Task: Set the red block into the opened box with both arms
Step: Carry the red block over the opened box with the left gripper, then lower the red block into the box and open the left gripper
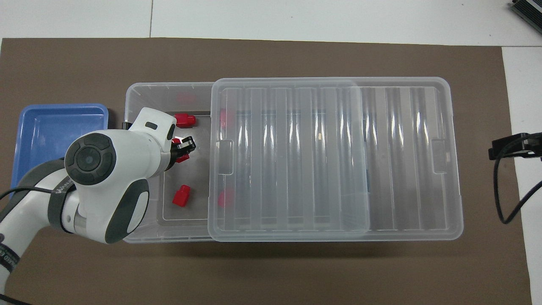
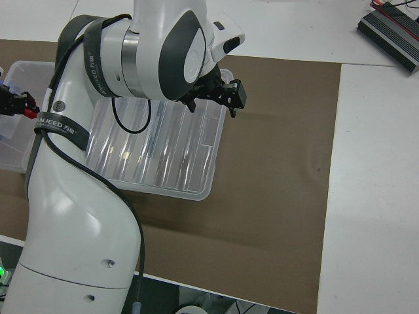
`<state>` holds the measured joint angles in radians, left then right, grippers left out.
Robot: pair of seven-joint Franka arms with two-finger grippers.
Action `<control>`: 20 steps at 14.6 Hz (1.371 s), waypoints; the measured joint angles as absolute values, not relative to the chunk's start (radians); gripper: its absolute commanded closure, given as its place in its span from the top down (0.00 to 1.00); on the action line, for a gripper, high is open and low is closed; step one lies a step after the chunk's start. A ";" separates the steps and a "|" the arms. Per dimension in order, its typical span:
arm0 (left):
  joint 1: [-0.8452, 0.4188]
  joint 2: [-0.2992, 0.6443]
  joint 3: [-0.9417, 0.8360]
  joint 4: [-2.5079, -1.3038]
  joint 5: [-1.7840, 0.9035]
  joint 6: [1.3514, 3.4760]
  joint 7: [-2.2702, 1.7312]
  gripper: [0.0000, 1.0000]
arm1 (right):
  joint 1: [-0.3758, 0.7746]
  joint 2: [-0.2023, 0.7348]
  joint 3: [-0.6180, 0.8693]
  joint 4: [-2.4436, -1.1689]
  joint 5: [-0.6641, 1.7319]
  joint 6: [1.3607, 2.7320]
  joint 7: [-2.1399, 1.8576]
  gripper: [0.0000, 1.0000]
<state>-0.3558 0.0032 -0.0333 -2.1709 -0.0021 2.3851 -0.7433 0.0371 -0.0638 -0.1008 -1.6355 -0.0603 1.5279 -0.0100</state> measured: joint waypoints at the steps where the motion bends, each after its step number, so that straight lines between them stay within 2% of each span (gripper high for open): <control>1: -0.356 0.014 -0.032 -2.184 -0.002 2.415 -0.743 0.00 | 0.037 -0.064 -0.101 -1.635 -0.060 1.528 -0.010 1.00; 7: -0.356 0.081 -0.025 -2.197 -0.002 2.481 -0.712 0.00 | 0.037 -0.064 -0.101 -1.635 -0.060 1.528 -0.010 1.00; 20: -0.348 0.130 -0.017 -2.199 0.060 2.485 -0.525 0.00 | 0.037 -0.064 -0.101 -1.635 -0.060 1.528 -0.010 1.00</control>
<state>-0.3480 0.1301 -0.0174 -2.1987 0.0596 2.4848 -0.5250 0.0371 -0.0638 -0.1007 -1.6355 -0.0603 1.5279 -0.0100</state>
